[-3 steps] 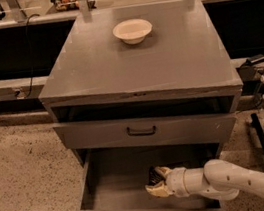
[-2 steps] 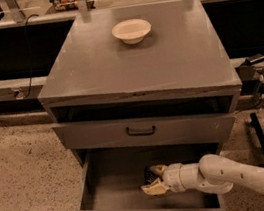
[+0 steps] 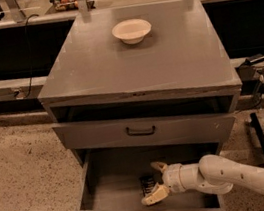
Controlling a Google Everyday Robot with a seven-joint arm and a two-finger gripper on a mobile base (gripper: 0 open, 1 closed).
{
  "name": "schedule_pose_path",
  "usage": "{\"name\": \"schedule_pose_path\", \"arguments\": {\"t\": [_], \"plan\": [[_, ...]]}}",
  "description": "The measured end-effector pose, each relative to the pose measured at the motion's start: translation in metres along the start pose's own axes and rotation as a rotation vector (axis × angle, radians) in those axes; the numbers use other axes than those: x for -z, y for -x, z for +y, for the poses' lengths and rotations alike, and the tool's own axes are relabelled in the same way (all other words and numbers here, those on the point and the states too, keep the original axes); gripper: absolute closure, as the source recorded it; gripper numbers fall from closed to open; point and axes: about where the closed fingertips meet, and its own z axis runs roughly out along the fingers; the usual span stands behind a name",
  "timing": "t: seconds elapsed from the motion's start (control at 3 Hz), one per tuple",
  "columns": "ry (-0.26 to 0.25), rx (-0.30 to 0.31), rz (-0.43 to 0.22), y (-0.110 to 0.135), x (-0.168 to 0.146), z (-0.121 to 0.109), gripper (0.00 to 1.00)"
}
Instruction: Place rxbar chocolate into middle drawer
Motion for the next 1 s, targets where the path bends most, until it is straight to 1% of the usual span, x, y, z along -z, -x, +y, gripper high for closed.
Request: {"name": "schedule_pose_path", "arguments": {"t": [0.33, 0.67, 1.0], "plan": [[0.033, 0.000, -0.007, 0.007, 0.007, 0.012, 0.00], [0.066, 0.004, 0.036, 0.012, 0.018, 0.029, 0.00], [0.065, 0.010, 0.041, 0.015, 0.020, 0.030, 0.00]]}}
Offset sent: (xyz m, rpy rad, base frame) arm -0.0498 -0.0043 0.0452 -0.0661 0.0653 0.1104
